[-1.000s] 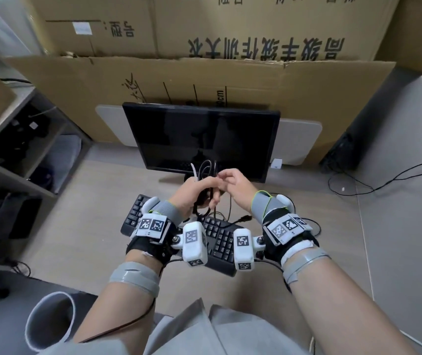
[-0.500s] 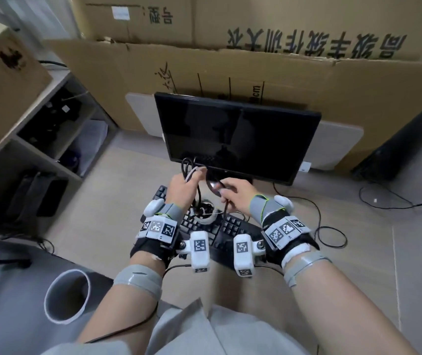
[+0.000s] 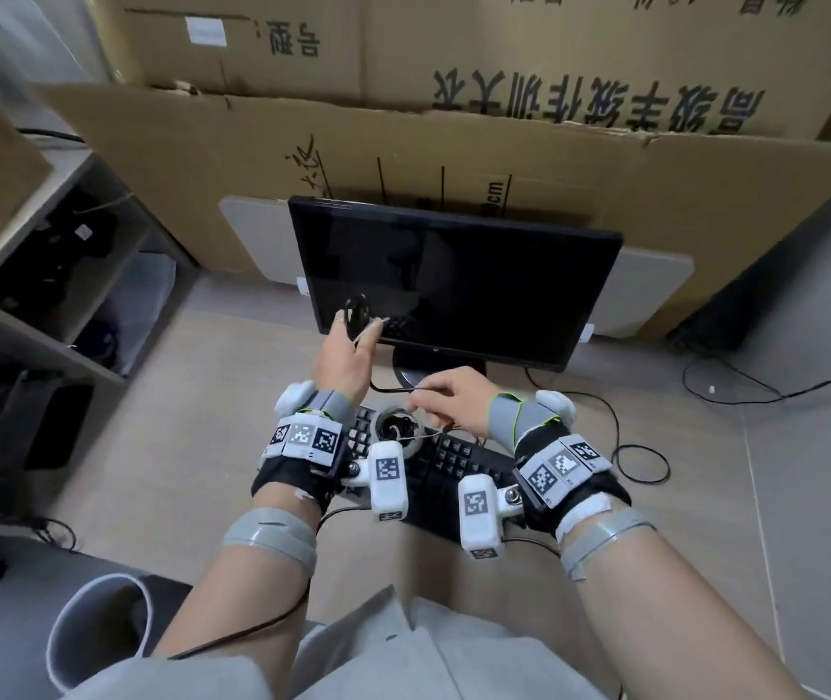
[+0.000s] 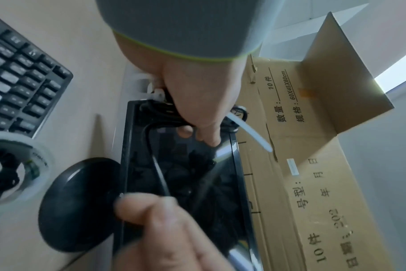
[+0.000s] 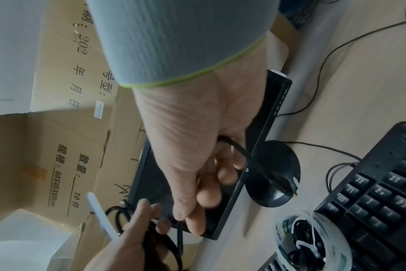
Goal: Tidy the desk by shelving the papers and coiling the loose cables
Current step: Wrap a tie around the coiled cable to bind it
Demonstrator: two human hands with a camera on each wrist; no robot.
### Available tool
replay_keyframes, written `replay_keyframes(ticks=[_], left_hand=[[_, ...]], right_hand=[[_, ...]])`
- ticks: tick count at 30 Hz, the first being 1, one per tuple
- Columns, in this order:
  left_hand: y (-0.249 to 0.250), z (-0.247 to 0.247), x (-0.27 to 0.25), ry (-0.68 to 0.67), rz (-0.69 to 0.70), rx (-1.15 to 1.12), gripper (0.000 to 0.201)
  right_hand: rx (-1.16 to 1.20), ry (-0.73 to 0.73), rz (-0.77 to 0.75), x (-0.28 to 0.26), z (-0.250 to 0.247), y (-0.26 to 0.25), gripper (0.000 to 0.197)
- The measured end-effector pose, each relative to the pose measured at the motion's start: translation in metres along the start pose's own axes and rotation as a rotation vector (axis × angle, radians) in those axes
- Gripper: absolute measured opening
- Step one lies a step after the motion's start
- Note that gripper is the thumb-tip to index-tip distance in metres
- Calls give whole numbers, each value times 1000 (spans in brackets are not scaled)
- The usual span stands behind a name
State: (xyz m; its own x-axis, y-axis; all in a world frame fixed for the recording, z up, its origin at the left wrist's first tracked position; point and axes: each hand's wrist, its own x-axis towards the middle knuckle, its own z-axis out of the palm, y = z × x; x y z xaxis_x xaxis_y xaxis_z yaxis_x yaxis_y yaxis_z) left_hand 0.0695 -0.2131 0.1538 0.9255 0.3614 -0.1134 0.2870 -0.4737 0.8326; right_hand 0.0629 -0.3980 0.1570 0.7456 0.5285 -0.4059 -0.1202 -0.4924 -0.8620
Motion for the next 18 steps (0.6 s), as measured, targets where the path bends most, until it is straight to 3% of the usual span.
replay_keyframes(ticks=[2,6,10,14,16,18], left_hand=[[-3,2,-2,-125,-4,53,31],[12,10,-25,-382,-34,-55,59],[15,16,-38,-550,-26,-55,81],[9,24,-47,-552,-46,-219,39],[17,28,-55,-511,-19,-349,26],[21,33,-55,-453,-34,-392,33]], right_hand=[[-103,67,-65,-1,-7,-3,24],[1,178,-143,0,-18,-7,19],[23,409,-121,-3,-29,-3,35],[197,422,-143,-4,-29,-4,13],[268,353,-145,-4,-27,-3,21],[207,288,-135,-3,-25,1,32]])
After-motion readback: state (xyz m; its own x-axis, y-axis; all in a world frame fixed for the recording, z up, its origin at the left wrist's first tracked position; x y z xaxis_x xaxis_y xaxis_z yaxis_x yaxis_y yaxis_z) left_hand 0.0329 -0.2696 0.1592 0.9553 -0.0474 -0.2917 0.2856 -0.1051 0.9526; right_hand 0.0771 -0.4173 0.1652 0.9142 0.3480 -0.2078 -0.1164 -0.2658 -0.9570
